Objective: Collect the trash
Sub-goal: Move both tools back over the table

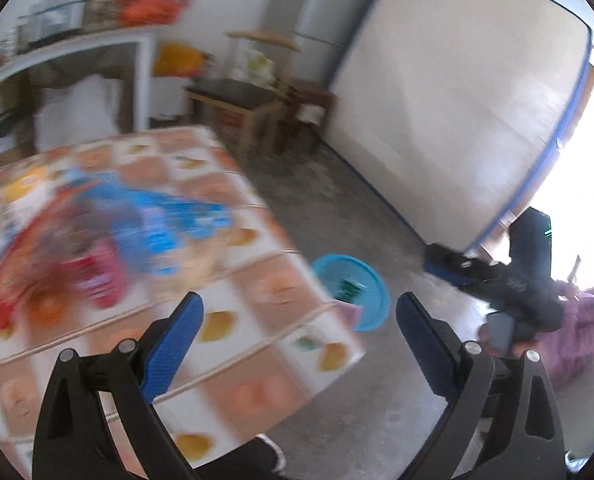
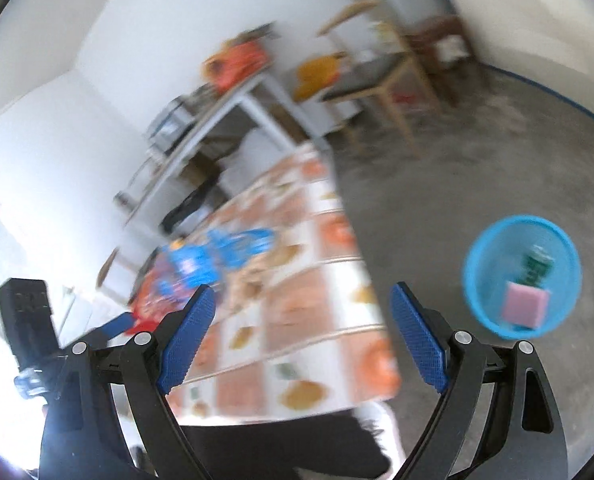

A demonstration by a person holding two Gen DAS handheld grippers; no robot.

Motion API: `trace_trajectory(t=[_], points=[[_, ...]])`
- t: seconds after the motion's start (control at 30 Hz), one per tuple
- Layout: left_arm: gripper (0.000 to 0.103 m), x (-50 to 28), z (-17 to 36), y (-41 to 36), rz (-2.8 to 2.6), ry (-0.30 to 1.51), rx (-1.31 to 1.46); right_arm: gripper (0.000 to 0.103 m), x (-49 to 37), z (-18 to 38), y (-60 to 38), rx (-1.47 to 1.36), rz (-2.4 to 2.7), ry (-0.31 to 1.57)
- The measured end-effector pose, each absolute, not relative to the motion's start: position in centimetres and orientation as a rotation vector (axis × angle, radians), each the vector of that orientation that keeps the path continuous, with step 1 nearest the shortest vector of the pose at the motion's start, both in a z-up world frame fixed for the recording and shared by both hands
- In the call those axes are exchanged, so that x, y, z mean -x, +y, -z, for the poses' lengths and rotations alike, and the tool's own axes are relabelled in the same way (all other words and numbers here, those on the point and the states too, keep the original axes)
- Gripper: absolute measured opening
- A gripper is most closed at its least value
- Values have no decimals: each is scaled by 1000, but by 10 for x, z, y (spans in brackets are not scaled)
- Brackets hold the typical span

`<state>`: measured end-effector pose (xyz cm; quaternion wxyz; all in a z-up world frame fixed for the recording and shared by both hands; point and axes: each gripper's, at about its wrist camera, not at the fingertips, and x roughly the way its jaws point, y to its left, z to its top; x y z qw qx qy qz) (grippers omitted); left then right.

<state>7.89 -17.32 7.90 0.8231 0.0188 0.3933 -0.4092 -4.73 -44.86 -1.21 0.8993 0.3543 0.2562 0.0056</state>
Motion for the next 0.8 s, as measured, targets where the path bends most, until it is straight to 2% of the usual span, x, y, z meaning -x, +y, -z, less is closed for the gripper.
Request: trace_trajectory(t=[0.33,0.63,0.8], points=[[95,-89,-46,-39,674,762,109,88,-42,-13,-353,-572,-242,651],[95,-102,-25,-5,557,666,98,88,-113,-9,-313,-384,-227,733],[95,-113,-13,-6,594,676,89,88,-160,-1,-307,-212,-215,781]])
